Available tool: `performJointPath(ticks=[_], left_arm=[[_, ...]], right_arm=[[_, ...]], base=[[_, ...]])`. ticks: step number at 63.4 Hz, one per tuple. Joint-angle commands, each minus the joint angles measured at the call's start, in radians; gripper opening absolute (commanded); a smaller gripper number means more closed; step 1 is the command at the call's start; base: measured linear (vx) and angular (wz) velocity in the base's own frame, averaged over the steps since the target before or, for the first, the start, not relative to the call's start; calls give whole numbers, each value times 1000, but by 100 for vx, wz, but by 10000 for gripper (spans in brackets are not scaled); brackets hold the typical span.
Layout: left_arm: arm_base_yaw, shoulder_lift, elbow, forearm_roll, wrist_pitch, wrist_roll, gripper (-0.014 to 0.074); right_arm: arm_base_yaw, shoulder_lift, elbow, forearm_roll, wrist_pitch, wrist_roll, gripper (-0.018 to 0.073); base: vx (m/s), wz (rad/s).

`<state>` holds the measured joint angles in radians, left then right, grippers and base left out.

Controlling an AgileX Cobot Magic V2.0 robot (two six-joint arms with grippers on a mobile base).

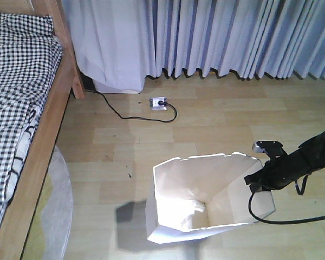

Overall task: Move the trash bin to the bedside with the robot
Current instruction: 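Keep holding the bin while the base approaches the curtains beside the bed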

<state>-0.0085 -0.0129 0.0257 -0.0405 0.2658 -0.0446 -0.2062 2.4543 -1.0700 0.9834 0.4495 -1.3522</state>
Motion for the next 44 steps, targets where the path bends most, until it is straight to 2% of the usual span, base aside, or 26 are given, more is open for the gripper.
performJointPath(ticks=[1, 44], left_arm=[[-6, -14, 19, -4, -69, -6, -6], [-6, -14, 19, -4, -69, -6, -6]], right_arm=[[-3, -79, -11, 49, 158, -1, -5], [-3, -79, -11, 49, 158, -1, -5]], base=[[24, 2], [21, 3]])
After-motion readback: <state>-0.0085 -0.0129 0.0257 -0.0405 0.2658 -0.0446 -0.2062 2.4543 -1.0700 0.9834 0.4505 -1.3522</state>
